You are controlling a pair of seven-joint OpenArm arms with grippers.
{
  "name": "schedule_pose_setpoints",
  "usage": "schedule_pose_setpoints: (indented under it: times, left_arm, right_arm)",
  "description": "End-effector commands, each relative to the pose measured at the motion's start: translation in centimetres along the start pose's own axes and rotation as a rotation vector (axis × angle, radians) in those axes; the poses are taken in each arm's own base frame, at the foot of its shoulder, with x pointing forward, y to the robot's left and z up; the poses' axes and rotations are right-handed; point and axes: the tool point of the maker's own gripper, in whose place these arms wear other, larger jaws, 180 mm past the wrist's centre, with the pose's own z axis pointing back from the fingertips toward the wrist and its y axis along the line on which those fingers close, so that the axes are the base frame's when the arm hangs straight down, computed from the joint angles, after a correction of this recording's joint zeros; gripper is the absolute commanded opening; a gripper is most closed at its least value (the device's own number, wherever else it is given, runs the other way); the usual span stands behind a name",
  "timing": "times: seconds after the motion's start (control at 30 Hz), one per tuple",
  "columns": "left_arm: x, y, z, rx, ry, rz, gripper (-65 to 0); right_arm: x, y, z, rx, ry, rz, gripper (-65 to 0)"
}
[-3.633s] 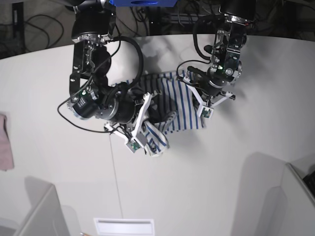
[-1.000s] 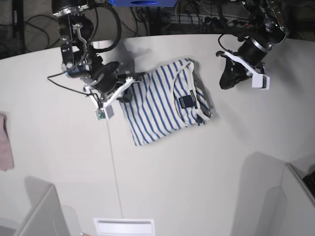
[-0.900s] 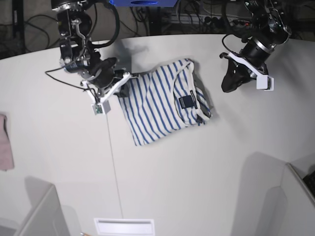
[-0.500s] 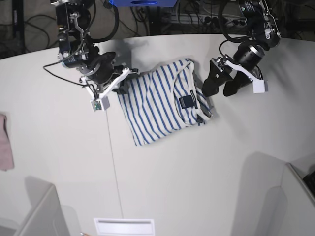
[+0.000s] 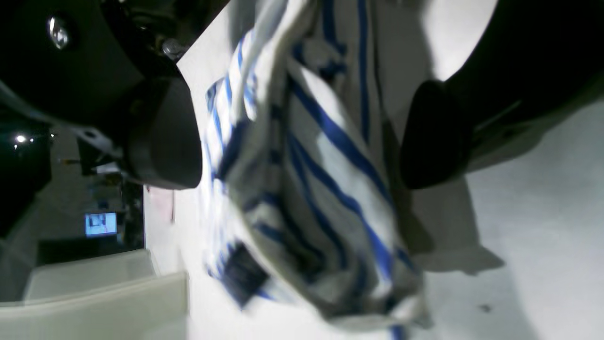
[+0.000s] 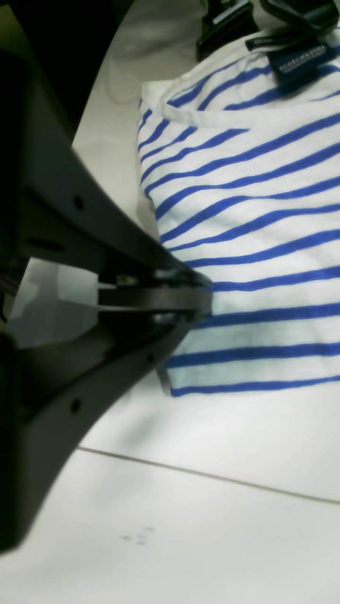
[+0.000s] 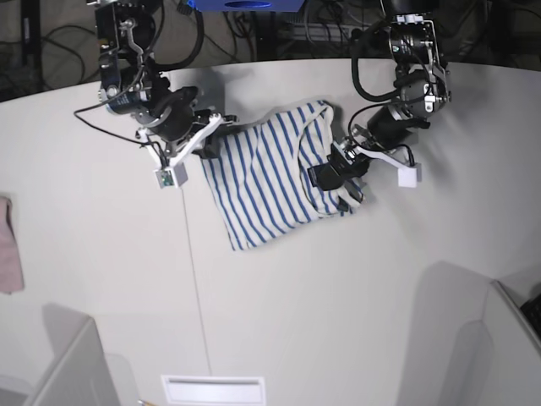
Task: Fold the T-shirt properly
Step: 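Grasp the folded shirt with both grippers and square its edges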
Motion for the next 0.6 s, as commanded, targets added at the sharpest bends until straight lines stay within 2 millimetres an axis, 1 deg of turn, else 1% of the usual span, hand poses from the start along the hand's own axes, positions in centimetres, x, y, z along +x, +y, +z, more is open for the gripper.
schedule_pose_setpoints:
  times: [0.0,0.13,0.17,0.23,0.27,0.3,0.33,0.4,0.43,0.47,0.5,0.53,0.57]
  left_arm:
    - [0.7,-0.5,-0.3,-0.022,-0.017,0.008,-0.3]
    - [-0.3,-1.0,-2.5,0.022,0.056,-0.070,-0.3]
    - [-0.6,-0.8,-2.8,0.047,0.071,-0.092,-0.5]
    - [-1.0,0.2,-3.0,0.100,0.090,-0.110,-0.8]
    - [-1.2,0.5,-3.0,0.114,0.097,-0.117,-2.3]
    - [-1.2,0.7,-3.1,0.123,0.101,-0.126,-5.9]
    - [-1.4,1.0,-3.1,0.134,0.109,-0.131,-11.0]
    - [-1.2,1.3,-3.3,0.154,0.117,-0.154,-25.8]
    - [-1.8,1.6,-3.6,0.167,0.145,-0.167,-34.7]
    - [-2.7,2.2,-3.6,0.189,0.196,-0.190,-43.6]
    - [-2.5,2.3,-3.8,0.203,0.243,-0.236,-52.5]
    - [-3.1,2.3,-4.0,0.212,0.299,-0.271,-59.9]
    - [-3.8,2.3,-4.3,0.220,0.361,-0.310,-65.0]
  right_arm:
    - [1.3,0.3,0.4,0.012,-0.047,0.009,-65.0]
    - [1.4,0.4,0.5,0.013,-0.050,0.010,-65.0]
    - [1.5,0.5,0.6,0.014,-0.055,0.012,-65.0]
    - [1.8,0.6,0.8,0.016,-0.065,0.015,-65.0]
    - [1.9,0.6,0.8,0.016,-0.067,0.016,-65.0]
    - [1.9,0.6,0.8,0.017,-0.070,0.016,-65.0]
    - [2.0,0.6,0.8,0.016,-0.072,0.018,-65.0]
    - [2.2,-0.1,1.0,0.000,-0.077,0.009,-65.0]
    - [2.3,-0.5,1.1,-0.011,-0.084,-0.003,-65.0]
    - [2.4,-0.9,1.2,-0.020,-0.088,-0.012,-65.0]
    - [2.3,-1.4,1.3,-0.032,-0.088,-0.021,-65.0]
    - [2.3,-1.8,1.5,-0.042,-0.094,-0.028,-65.0]
    - [2.2,-2.3,1.6,-0.055,-0.095,-0.039,-65.0]
